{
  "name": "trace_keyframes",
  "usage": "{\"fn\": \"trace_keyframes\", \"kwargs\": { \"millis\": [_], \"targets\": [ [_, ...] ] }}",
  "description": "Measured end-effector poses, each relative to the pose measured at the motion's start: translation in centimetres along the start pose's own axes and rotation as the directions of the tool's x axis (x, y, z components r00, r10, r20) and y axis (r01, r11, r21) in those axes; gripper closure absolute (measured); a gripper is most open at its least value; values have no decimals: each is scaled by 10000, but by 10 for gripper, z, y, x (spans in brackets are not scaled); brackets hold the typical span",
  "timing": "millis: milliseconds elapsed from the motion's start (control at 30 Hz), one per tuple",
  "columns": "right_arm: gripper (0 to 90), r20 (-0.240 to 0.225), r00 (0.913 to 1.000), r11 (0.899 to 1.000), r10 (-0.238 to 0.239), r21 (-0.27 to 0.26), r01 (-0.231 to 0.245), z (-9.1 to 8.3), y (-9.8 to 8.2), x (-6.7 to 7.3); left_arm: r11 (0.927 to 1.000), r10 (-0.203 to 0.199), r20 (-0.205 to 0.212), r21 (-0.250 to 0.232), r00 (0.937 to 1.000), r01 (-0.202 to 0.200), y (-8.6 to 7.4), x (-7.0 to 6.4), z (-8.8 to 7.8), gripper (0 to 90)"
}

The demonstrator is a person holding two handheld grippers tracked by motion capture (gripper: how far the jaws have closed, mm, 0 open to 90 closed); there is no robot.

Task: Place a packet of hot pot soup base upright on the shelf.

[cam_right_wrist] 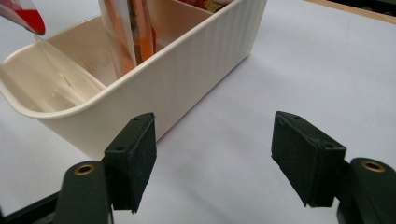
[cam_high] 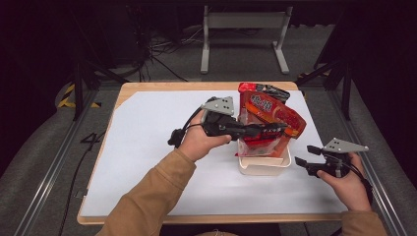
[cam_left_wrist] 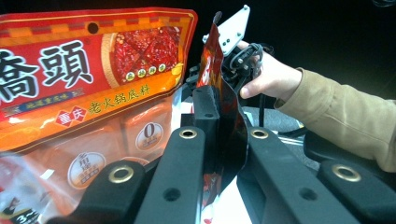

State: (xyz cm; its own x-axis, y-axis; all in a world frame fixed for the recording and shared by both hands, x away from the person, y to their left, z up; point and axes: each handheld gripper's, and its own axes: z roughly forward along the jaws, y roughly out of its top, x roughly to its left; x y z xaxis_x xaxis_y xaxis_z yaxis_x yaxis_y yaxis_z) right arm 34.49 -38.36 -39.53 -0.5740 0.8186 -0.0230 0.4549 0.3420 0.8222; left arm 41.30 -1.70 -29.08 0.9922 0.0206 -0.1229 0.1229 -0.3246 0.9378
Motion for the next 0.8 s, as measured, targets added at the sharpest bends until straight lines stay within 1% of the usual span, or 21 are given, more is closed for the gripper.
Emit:
{"fn": "trace_keyframes", "kwargs": {
  "millis": [67, 100, 167, 400, 467, 500, 533, 767, 800],
  "targets": [
    [314, 0, 10000, 10000, 12, -5, -12, 0, 0, 0, 10000, -42, 24, 3, 10000, 42, 0, 0, 1, 892],
    [314, 0, 10000, 10000, 12, -5, -12, 0, 0, 0, 10000, 34, 31, 27, 10000, -34, -1, 1, 4, 892],
    [314, -17, 10000, 10000, 43, 21, -43, 0, -1, -1, 10000, -9, 57, 62, 10000, 9, -2, 1, 8, 892],
    [313, -11, 10000, 10000, 78, 18, -78, 0, -2, -2, 9999, 86, 171, 124, 9998, -88, -6, 3, 20, 890],
    [313, -20, 10000, 10000, 85, 13, -85, 0, -2, -2, 9999, 36, 189, 118, 9998, -39, -7, 3, 23, 889],
    [313, -24, 10000, 10000, 87, 14, -87, 0, -2, -2, 9999, 132, 186, 93, 9997, -133, -8, 4, 24, 889],
    [313, -27, 10000, 10000, 84, 19, -84, 0, -2, -2, 9999, 132, 186, 93, 9997, -133, -8, 4, 24, 888],
    [313, -55, 9999, 9999, 84, 70, -84, 2, -3, -2, 10000, 48, 194, 45, 9998, -48, -12, 6, 35, 891],
    [313, -54, 9999, 9999, 88, 68, -87, 2, -3, -2, 9999, 103, 209, 56, 9997, -104, -12, 7, 37, 892]
  ]
}}
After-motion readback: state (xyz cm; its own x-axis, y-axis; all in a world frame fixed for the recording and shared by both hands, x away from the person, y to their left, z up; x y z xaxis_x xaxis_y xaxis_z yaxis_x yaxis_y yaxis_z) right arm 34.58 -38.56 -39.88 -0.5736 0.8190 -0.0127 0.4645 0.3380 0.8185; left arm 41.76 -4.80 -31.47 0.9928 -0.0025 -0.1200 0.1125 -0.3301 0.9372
